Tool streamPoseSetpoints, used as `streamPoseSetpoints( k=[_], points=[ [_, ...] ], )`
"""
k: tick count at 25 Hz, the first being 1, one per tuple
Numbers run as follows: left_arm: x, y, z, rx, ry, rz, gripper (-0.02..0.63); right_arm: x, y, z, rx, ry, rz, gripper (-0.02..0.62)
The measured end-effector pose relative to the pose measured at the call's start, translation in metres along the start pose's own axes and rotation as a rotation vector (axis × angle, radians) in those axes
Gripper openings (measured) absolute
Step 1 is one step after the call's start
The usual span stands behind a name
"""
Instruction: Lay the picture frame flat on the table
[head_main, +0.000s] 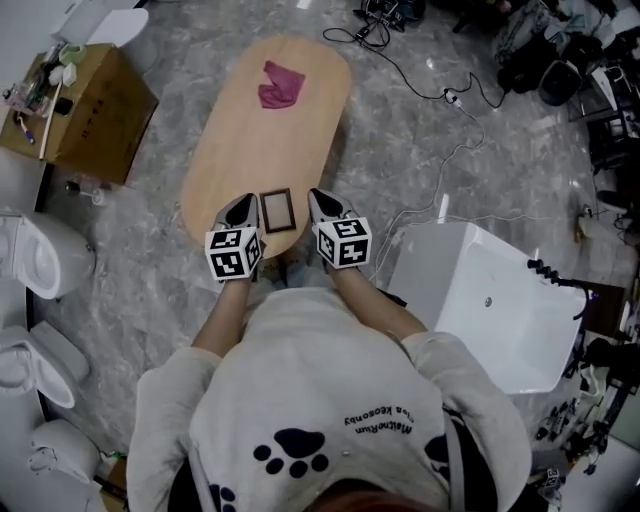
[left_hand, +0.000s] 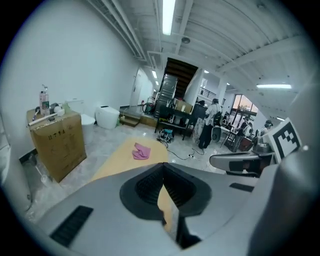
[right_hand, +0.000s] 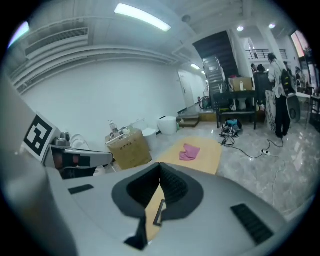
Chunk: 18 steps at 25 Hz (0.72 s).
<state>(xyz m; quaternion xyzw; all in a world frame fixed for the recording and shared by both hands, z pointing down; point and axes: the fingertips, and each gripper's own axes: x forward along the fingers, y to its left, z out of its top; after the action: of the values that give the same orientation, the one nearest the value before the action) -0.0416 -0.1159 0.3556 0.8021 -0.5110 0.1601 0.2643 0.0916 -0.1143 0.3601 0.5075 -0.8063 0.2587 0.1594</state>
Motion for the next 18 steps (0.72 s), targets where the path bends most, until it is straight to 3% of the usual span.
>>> streamPoseSetpoints(
  k=[8,18],
  points=[
    [-0.042,-0.023,0.091,0.116,-0.225,0.028,0.009,-0.035,0.037,0.100,-0.142,-0.225,0.047,0.011],
    [-0.099,-0.063,0.174,0.224,-0.443,0.024,0.009,-0.094,0.064,0.180,-0.296,-0.417,0.029,0.011]
  ],
)
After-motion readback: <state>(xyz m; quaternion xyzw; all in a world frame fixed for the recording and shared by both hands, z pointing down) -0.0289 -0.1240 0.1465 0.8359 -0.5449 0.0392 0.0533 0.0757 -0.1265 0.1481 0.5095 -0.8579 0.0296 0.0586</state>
